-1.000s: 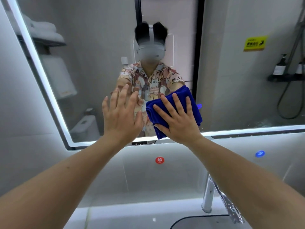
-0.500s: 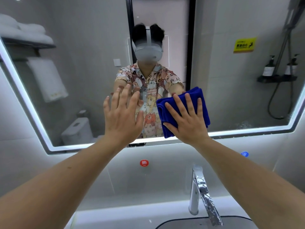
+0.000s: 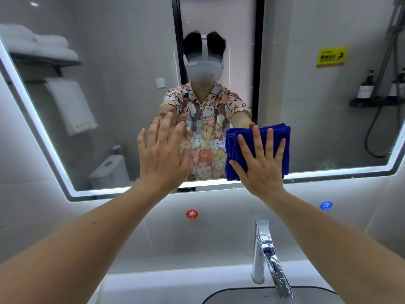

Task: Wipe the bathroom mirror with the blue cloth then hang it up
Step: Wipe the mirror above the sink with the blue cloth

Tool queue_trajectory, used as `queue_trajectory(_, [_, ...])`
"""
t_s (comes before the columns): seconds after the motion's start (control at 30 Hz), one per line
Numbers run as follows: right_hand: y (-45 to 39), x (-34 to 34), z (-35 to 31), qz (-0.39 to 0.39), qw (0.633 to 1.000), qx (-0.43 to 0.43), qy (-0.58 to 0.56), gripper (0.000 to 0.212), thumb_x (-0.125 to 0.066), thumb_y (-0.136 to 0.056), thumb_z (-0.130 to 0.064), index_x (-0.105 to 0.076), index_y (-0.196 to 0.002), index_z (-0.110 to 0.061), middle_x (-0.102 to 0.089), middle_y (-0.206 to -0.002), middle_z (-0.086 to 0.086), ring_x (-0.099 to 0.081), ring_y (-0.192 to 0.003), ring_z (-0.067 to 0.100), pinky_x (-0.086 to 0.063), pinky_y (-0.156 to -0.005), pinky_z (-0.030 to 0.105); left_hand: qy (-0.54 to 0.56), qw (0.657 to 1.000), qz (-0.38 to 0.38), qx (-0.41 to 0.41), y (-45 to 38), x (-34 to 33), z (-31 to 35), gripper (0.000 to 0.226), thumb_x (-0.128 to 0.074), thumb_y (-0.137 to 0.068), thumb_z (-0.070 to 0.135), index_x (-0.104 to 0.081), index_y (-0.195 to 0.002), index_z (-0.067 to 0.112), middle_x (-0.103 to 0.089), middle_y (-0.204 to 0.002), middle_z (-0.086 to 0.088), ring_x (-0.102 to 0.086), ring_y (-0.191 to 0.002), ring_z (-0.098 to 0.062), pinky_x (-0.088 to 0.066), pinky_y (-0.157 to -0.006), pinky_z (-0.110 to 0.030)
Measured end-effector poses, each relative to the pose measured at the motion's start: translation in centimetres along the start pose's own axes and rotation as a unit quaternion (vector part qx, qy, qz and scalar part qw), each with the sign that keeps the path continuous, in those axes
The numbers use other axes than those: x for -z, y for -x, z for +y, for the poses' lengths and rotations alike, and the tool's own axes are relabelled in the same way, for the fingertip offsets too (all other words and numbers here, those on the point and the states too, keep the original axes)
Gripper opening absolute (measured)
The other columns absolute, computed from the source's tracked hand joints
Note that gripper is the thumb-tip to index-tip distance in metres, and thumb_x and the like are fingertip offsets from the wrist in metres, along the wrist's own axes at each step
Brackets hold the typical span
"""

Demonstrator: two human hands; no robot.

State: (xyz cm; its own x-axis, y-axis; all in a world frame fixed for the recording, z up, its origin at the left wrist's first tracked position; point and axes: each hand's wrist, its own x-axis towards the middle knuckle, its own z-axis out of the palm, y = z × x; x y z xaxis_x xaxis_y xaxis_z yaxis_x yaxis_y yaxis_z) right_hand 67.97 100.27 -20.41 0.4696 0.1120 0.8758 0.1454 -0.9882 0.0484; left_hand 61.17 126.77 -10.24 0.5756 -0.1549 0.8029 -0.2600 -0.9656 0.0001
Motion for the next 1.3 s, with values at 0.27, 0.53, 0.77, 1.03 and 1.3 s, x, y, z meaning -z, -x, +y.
queue_trajectory(0.27, [1.5, -0.7, -1.2, -0.017, 1.000, -0.004, -0.007, 0.072, -0.029, -0.106, -0.064, -0.005, -0.166, -0.033, -0.003, -0.174, 0.012, -0.001, -0.158, 0.046, -0.006, -0.121, 0.074, 0.001, 1.000, 0.003, -0.003, 0.4, 0.2, -0.1, 0.061, -0.045, -0.089, 0.043, -0.048, -0.144, 0.017, -0.035, -0.160, -0.011, -0.029, -0.146, -0.036, -0.022, -0.116, -0.060])
queue_trajectory(0.53, [3.6, -2.3, -5.5, -0.035, 0.998, -0.036, -0.035, 0.081, -0.035, -0.101, -0.065, 0.005, -0.165, -0.035, 0.015, -0.173, 0.010, 0.010, -0.157, 0.045, 0.000, -0.120, 0.075, -0.023, 0.999, -0.016, 0.017, 1.7, 0.2, -3.7, 0.063, -0.046, -0.089, 0.045, -0.045, -0.146, 0.020, -0.031, -0.162, -0.009, -0.024, -0.148, -0.034, -0.019, -0.118, -0.059])
queue_trajectory(0.77, [3.4, -2.7, -9.5, -0.043, 0.998, -0.002, -0.042, 0.073, -0.022, -0.104, -0.065, 0.003, -0.166, -0.035, 0.010, -0.174, 0.010, 0.009, -0.157, 0.045, 0.004, -0.120, 0.073, -0.026, 0.999, -0.029, 0.031, 2.4, -0.1, -5.7, 0.063, -0.046, -0.089, 0.045, -0.044, -0.147, 0.020, -0.029, -0.162, -0.010, -0.023, -0.148, -0.034, -0.019, -0.118, -0.059])
queue_trajectory(1.03, [3.3, -4.6, -16.7, -0.051, 0.997, 0.051, -0.025, 0.078, -0.037, -0.103, -0.064, -0.005, -0.167, -0.033, 0.010, -0.174, 0.009, 0.013, -0.158, 0.042, 0.010, -0.121, 0.070, -0.025, 0.999, -0.027, 0.027, 2.8, -0.6, -7.7, 0.061, -0.056, -0.092, 0.041, -0.042, -0.148, 0.021, -0.028, -0.163, -0.009, -0.021, -0.149, -0.034, -0.019, -0.118, -0.060])
queue_trajectory(1.3, [3.4, -5.0, -15.8, -0.014, 0.997, 0.075, -0.018, 0.074, -0.036, -0.105, -0.065, -0.010, -0.167, -0.033, 0.006, -0.175, 0.004, 0.010, -0.160, 0.034, 0.010, -0.124, 0.064, -0.030, 0.999, -0.026, 0.013, 3.3, -1.3, -8.0, 0.061, -0.056, -0.092, 0.041, -0.042, -0.147, 0.020, -0.028, -0.162, -0.010, -0.023, -0.148, -0.035, -0.020, -0.118, -0.060])
